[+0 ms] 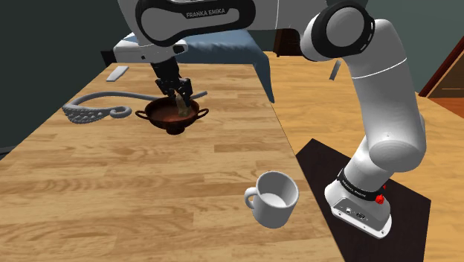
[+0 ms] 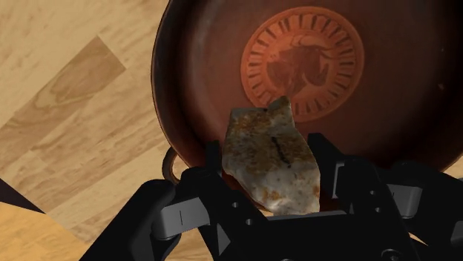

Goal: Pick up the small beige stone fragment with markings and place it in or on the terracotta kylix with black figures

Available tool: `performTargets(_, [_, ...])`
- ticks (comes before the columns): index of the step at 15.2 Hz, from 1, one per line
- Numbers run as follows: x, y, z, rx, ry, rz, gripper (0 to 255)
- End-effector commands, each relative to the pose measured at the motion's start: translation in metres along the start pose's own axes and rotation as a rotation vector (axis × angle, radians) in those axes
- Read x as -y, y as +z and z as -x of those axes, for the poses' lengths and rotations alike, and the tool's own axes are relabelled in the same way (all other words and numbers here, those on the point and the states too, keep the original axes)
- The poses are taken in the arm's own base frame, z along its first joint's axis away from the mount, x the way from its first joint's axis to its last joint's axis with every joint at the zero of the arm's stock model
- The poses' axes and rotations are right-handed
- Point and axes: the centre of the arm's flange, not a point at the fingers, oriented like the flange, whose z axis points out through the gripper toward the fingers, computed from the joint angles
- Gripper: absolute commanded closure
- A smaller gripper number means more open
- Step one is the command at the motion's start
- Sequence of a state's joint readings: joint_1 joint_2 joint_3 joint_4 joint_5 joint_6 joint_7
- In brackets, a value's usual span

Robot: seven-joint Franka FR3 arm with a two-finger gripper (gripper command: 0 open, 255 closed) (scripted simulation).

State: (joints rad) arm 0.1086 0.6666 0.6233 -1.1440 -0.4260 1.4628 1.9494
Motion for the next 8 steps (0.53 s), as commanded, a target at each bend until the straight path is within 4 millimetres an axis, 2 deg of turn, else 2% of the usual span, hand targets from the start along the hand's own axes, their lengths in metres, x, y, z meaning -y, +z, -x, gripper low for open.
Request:
performTargets(1, [0.000,0.000,0.000,0.000,0.000,0.000,255])
performTargets(2, [0.000,0.000,0.000,0.000,0.000,0.000,0])
performTargets(7, [0.000,0.000,0.000,0.000,0.000,0.000,0])
performTargets(8, [0.000,-0.013,0.000,0.000,0.000,0.000,0])
